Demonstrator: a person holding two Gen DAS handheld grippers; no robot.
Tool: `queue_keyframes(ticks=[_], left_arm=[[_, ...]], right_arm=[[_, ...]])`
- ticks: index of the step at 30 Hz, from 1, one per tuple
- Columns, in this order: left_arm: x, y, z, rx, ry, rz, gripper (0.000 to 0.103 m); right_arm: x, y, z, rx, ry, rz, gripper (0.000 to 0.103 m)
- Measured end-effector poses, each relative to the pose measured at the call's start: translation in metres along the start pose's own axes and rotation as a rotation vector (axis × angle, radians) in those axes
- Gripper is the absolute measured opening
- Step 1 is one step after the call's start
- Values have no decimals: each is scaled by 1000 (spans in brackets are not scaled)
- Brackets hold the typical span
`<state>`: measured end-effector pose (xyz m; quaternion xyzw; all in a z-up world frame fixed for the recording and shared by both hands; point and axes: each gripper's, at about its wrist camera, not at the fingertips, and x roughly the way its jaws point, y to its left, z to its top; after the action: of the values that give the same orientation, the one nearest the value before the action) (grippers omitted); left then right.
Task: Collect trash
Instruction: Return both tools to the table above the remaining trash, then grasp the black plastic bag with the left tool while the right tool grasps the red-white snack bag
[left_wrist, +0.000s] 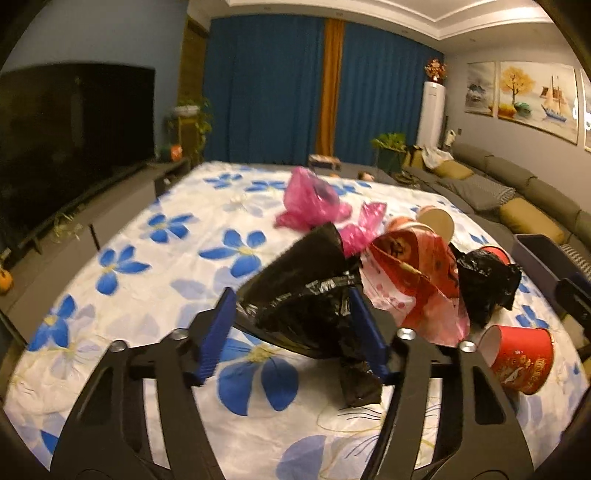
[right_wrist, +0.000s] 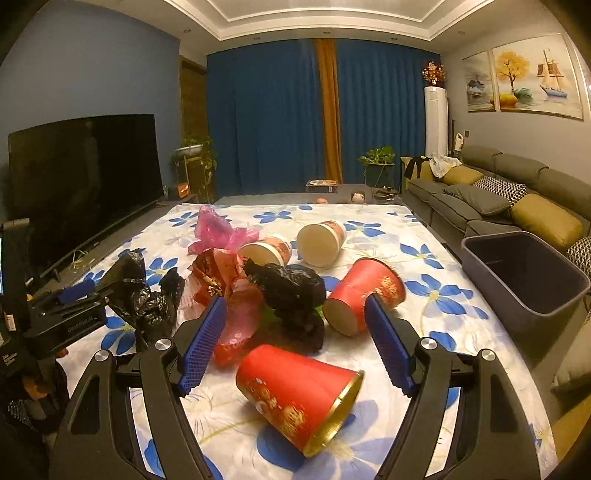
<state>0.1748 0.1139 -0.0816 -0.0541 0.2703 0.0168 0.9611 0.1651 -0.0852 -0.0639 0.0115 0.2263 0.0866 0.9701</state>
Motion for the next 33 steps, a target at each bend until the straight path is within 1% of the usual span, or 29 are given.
queue_keyframes(ticks=[1, 2, 4, 5, 6, 8, 11, 17, 19, 20, 22, 25, 27, 31, 33], left_arm=[[2, 1, -1, -8, 12, -18, 45], [5, 2, -1, -15, 25, -36, 40], [9, 3, -3, -21, 37, -56, 18], [11, 4, -3, -24, 38, -62, 11], [11, 5, -3, -28, 35, -70, 1], [8, 5, -3, -30, 17, -83, 0], [-5, 2, -1, -20, -32, -86, 0], [-38, 12, 8, -49, -130, -56, 0], [-46, 15, 12, -53, -154, -48, 0], [-48, 15, 13, -54, -160, -47, 0], [-53, 18, 15, -60, -173, -50, 0], [-57, 22, 17, -63, -183, -56, 0], [-59, 23, 17, -63, -187, -57, 0], [-60, 25, 17, -64, -190, -61, 0], [-60, 25, 17, -64, -192, -61, 0]], right_arm=[[4, 2, 0, -1, 5, 1, 76], [6, 3, 1, -3, 8, 2, 76], [12, 9, 1, -6, 18, 7, 75], [14, 11, 0, -9, 22, 12, 75], [17, 14, 0, -13, 26, 15, 75], [21, 19, -1, -20, 37, 26, 73], [28, 31, -1, -38, 50, 44, 71], [49, 51, -2, -52, 107, 92, 64], [57, 59, -3, -68, 130, 102, 56], [61, 62, -3, -73, 137, 105, 55], [69, 68, -3, -82, 153, 110, 48], [79, 75, -4, -96, 171, 109, 38], [84, 78, -4, -103, 181, 110, 34], [93, 82, -7, -126, 209, 109, 19], [94, 81, -8, -131, 216, 107, 17]])
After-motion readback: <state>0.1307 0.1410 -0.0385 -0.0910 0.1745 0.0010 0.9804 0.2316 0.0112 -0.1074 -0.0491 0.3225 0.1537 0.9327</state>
